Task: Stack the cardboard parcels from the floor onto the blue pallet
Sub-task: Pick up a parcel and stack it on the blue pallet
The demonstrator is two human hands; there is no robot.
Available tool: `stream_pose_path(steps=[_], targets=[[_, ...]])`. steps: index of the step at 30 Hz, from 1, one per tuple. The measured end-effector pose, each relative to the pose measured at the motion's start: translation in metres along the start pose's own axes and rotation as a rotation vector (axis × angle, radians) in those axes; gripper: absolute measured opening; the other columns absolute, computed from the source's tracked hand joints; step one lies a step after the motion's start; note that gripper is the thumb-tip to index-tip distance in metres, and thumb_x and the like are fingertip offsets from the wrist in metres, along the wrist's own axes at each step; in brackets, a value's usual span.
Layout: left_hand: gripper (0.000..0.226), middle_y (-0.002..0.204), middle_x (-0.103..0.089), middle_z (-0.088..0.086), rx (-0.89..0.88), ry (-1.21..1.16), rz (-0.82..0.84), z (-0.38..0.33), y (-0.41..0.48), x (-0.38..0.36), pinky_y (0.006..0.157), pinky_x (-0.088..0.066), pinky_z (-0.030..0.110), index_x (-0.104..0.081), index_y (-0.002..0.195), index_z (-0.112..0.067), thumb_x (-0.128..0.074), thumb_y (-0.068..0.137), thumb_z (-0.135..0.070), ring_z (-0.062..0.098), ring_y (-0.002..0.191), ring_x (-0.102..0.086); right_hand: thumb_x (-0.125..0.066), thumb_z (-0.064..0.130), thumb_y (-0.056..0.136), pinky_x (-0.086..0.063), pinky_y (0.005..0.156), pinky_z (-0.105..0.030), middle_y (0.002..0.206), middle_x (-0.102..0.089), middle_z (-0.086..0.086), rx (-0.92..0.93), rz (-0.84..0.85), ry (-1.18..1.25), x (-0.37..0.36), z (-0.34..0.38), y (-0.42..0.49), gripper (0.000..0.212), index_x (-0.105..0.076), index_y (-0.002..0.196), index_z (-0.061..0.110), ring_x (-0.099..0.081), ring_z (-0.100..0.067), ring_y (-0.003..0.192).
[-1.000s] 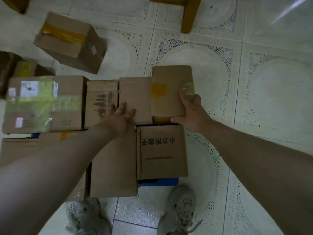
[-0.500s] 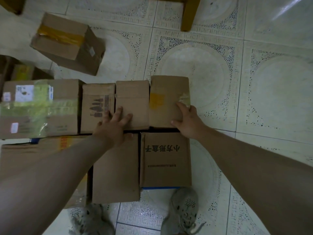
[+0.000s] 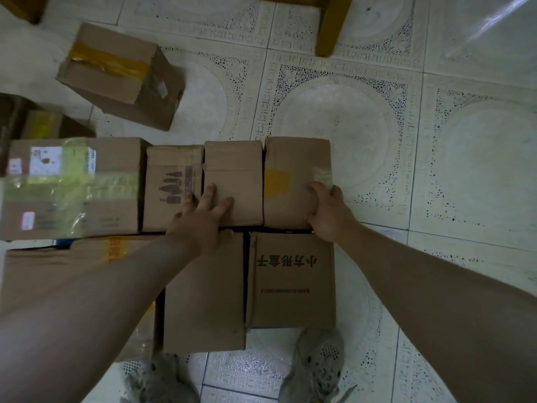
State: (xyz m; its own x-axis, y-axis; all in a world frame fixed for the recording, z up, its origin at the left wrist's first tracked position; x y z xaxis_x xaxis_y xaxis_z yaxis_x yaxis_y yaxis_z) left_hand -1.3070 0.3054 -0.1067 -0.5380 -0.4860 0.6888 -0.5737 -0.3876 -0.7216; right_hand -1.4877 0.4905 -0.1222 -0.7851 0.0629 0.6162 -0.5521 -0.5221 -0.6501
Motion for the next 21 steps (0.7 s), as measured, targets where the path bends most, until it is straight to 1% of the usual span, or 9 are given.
stream_pose_path(steps=[3, 4, 6, 9, 11, 13, 17, 21], targets=[[0.073, 0.155, 0.021, -0.004, 0.005, -0.013, 0.012, 0.002, -0.006, 0.007, 0.111, -0.012, 0.057, 0.005, 0.145, -0.046, -0.044, 0.090, -0.055, 0.038, 0.141, 0.013, -0.055, 0.028, 0.095, -0.041, 0.099, -0.038, 0.159, 0.011, -0.017, -0.050, 0.033, -0.029, 0.008, 0.004, -0.006, 0.070, -0.012, 0.150, 0.037, -0.042, -0.043, 0.128], [0.074, 0.156, 0.021, -0.003, 0.022, -0.039, 0.015, 0.004, -0.011, 0.012, 0.111, -0.011, 0.057, 0.005, 0.145, -0.047, -0.044, 0.090, -0.055, 0.037, 0.142, 0.013, -0.054, 0.031, 0.095, -0.039, 0.101, -0.038, 0.159, 0.016, -0.014, -0.053, 0.036, -0.028, 0.013, 0.009, -0.012, 0.072, -0.009, 0.151, 0.038, -0.038, -0.041, 0.131], [0.076, 0.157, 0.018, 0.000, 0.067, -0.112, 0.009, 0.008, -0.029, 0.031, 0.114, -0.010, 0.056, 0.005, 0.146, -0.043, -0.045, 0.090, -0.055, 0.035, 0.143, 0.012, -0.053, 0.035, 0.095, -0.038, 0.104, -0.037, 0.159, 0.018, -0.009, -0.045, 0.035, -0.011, 0.029, 0.025, -0.030, 0.073, -0.007, 0.152, 0.038, -0.033, -0.037, 0.135], [0.077, 0.159, 0.008, 0.003, 0.116, -0.218, -0.047, 0.015, -0.079, 0.075, 0.115, -0.013, 0.052, -0.001, 0.149, -0.035, -0.047, 0.090, -0.053, 0.032, 0.144, 0.005, -0.052, 0.041, 0.094, -0.036, 0.107, -0.037, 0.160, 0.011, -0.008, -0.033, 0.060, -0.032, 0.061, 0.063, -0.072, 0.072, -0.010, 0.152, 0.035, -0.026, -0.035, 0.139], [0.075, 0.159, -0.001, 0.005, 0.147, -0.270, -0.105, 0.022, -0.127, 0.109, 0.113, -0.017, 0.051, -0.008, 0.149, -0.035, -0.048, 0.089, -0.055, 0.032, 0.144, -0.003, -0.051, 0.048, 0.093, -0.031, 0.111, -0.039, 0.160, 0.004, -0.010, -0.014, 0.094, -0.102, 0.081, 0.098, -0.110, 0.074, -0.012, 0.153, 0.030, -0.021, -0.035, 0.141], [0.074, 0.158, -0.009, 0.007, 0.174, -0.317, -0.162, 0.030, -0.183, 0.139, 0.113, -0.018, 0.049, -0.012, 0.149, -0.034, -0.049, 0.088, -0.056, 0.031, 0.144, -0.009, -0.051, 0.053, 0.092, -0.024, 0.113, -0.042, 0.161, -0.001, -0.010, -0.004, 0.124, -0.147, 0.097, 0.135, -0.156, 0.076, -0.013, 0.153, 0.028, -0.016, -0.034, 0.144], [0.074, 0.158, -0.008, 0.005, 0.220, -0.425, -0.193, 0.052, -0.295, 0.187, 0.114, -0.012, 0.043, -0.012, 0.150, -0.034, -0.049, 0.089, -0.055, 0.028, 0.145, -0.005, -0.050, 0.055, 0.091, -0.023, 0.112, -0.048, 0.160, -0.012, -0.007, 0.020, 0.158, -0.192, 0.123, 0.206, -0.251, 0.075, -0.015, 0.152, 0.030, -0.015, -0.031, 0.145], [0.073, 0.158, -0.010, 0.002, 0.238, -0.493, -0.228, 0.089, -0.403, 0.210, 0.114, -0.017, 0.044, -0.014, 0.149, -0.034, -0.050, 0.089, -0.053, 0.025, 0.145, -0.008, -0.049, 0.055, 0.092, -0.026, 0.112, -0.047, 0.158, -0.018, -0.006, 0.068, 0.124, -0.232, 0.138, 0.276, -0.333, 0.074, -0.018, 0.152, 0.025, -0.018, -0.029, 0.144]])
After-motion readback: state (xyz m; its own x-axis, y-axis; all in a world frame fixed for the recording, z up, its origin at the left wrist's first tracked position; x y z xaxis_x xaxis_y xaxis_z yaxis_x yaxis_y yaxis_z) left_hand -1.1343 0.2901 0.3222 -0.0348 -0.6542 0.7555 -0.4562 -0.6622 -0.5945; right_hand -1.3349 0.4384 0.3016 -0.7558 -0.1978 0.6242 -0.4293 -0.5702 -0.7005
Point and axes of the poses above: each hand's wrist, its own y-axis towards the middle knuckle, its own x-axis out of the back of the hand, z = x × y, the point moved 4 cm from there along y, towards the middle knuckle
